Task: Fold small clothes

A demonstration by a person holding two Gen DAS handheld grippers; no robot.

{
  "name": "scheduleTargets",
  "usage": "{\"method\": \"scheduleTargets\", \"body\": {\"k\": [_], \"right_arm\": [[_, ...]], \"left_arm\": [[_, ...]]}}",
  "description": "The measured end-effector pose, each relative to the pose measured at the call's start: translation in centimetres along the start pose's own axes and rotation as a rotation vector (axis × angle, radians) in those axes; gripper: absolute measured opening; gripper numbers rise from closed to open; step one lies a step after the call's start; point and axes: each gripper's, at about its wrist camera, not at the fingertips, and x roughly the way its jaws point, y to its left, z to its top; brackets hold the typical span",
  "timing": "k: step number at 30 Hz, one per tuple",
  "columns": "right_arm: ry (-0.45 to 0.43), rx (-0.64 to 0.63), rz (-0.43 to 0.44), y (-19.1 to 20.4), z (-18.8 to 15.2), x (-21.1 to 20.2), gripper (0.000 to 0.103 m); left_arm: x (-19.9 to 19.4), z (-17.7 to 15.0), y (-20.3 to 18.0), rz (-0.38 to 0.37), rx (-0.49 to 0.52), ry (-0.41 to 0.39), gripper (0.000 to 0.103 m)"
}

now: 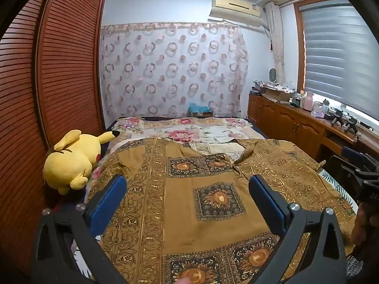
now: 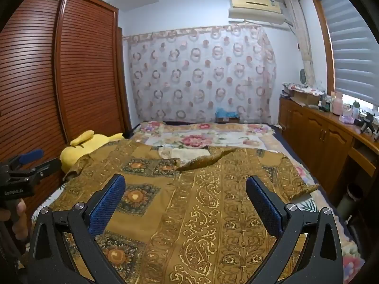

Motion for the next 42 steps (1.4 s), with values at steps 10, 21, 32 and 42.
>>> {"method": "scheduleTargets", "body": {"k": [10, 21, 32, 42], "right_arm": [[0.001, 0.0, 0.006, 0.19, 0.0, -0.07, 0.103], [0.002, -0.002, 0.004, 0.02, 0.2, -0.15, 0.103], [0.001, 0.001, 0.007, 0.15, 0.1, -0.22, 0.103], [0.002, 0.002, 0.006, 0.18, 0.11, -0.22, 0.103]], "left_arm": [[0.0, -0.01, -0.01, 0.004, 0.005, -0.002, 0.103], [-0.17, 0.01, 0.18, 0.007, 0.01, -0.005, 0.103], [-0.32, -0.14, 0.02, 0.009, 0.013, -0.006, 0.103], [-0.02, -0.34, -0.11, 0.01, 0.016, -0.008, 0.103]]}}
